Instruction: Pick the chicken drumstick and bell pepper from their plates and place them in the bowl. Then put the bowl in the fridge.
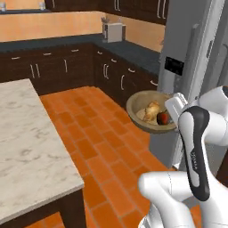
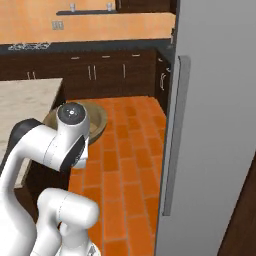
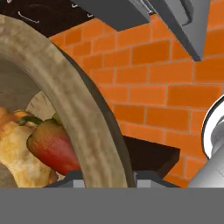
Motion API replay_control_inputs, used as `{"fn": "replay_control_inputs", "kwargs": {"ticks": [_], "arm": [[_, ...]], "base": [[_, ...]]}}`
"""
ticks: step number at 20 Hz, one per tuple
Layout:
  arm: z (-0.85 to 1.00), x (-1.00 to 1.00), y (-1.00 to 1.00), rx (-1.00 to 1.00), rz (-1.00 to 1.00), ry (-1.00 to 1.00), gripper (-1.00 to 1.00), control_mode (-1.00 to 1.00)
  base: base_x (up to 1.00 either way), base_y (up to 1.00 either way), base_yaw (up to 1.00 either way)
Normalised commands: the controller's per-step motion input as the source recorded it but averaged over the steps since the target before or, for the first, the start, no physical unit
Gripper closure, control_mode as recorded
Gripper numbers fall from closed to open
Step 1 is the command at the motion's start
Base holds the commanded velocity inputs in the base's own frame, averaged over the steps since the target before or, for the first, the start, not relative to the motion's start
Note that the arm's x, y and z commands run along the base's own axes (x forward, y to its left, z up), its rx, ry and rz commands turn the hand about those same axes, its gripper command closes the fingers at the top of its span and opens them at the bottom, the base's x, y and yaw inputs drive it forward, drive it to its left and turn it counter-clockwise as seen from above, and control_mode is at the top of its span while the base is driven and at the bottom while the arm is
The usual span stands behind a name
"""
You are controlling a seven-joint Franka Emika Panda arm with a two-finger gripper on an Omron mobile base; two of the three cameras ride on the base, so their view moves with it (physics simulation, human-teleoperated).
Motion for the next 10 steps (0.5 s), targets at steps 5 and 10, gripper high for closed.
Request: {"fn": "replay_control_inputs", "kwargs": {"ticks": [5, 10], "arm": [[0.00, 0.00, 0.00, 0.00, 0.00, 0.00, 1.00, 1.00], [0.00, 0.00, 0.00, 0.00, 0.00, 0.00, 1.00, 1.00]], "base": [[1.00, -0.13, 0.45], [0.92, -0.82, 0.24]]}}
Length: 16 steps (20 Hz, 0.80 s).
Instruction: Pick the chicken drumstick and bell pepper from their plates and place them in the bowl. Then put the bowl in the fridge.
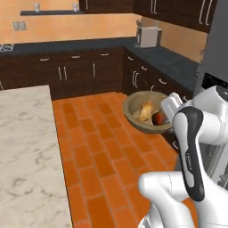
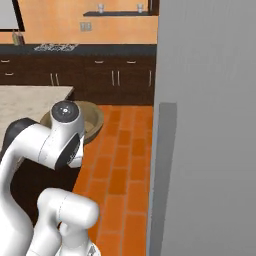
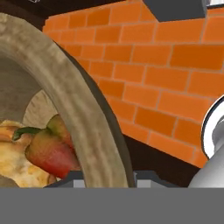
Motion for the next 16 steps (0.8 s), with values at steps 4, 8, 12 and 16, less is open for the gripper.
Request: {"fn": "replay_control_inputs", "kwargs": {"ticks": [4, 8, 12, 16], "arm": [[0.00, 0.00, 0.00, 0.00, 0.00, 0.00, 1.00, 1.00], [0.00, 0.00, 0.00, 0.00, 0.00, 0.00, 1.00, 1.00], [0.00, 0.00, 0.00, 0.00, 0.00, 0.00, 1.00, 1.00], [0.00, 0.00, 0.00, 0.00, 0.00, 0.00, 1.00, 1.00]], "base": [[1.00, 0.08, -0.05], [1.00, 0.00, -0.16], [1.00, -0.04, -0.09], [0.87, -0.07, -0.43]]}}
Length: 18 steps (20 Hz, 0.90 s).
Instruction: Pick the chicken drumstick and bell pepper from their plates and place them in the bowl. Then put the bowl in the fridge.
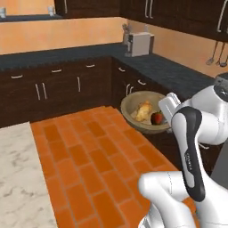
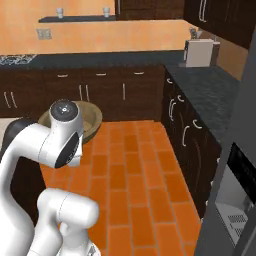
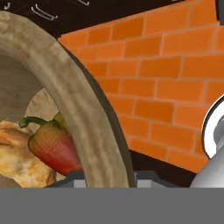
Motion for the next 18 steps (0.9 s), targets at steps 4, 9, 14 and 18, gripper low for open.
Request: {"fn": "replay_control_inputs", "kwargs": {"ticks": [4, 9, 14, 18], "arm": [[0.00, 0.00, 0.00, 0.00, 0.00, 0.00, 1.00, 1.00], [0.00, 0.00, 0.00, 0.00, 0.00, 0.00, 1.00, 1.00], [0.00, 0.00, 0.00, 0.00, 0.00, 0.00, 1.00, 1.00], [0.00, 0.00, 0.00, 0.00, 0.00, 0.00, 1.00, 1.00]], "base": [[0.64, -0.09, -0.71], [0.49, 0.00, -0.77], [0.18, -0.03, -0.83], [0.17, 0.00, -0.74]]}}
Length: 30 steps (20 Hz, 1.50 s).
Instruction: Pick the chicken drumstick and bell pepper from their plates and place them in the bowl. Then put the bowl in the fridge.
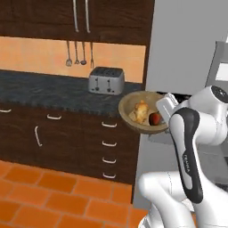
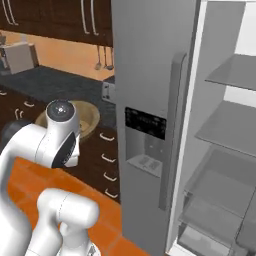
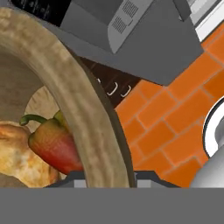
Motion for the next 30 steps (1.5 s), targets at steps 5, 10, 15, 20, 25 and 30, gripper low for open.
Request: {"fn": "replay_control_inputs", "kwargs": {"ticks": [5, 10, 15, 20, 25, 30], "arm": [[0.00, 0.00, 0.00, 0.00, 0.00, 0.00, 1.00, 1.00], [0.00, 0.00, 0.00, 0.00, 0.00, 0.00, 1.00, 1.00], [0.00, 0.00, 0.00, 0.00, 0.00, 0.00, 1.00, 1.00], [0.00, 0.00, 0.00, 0.00, 0.00, 0.00, 1.00, 1.00], [0.00, 0.00, 0.00, 0.00, 0.00, 0.00, 1.00, 1.00], [0.00, 0.00, 0.00, 0.00, 0.00, 0.00, 1.00, 1.00]], "base": [[0.00, 0.00, -0.64], [0.00, 0.00, -0.65], [0.13, 0.00, -0.62], [0.44, -0.08, -0.33], [0.32, -0.38, -0.02], [0.30, -0.35, -0.09]]}}
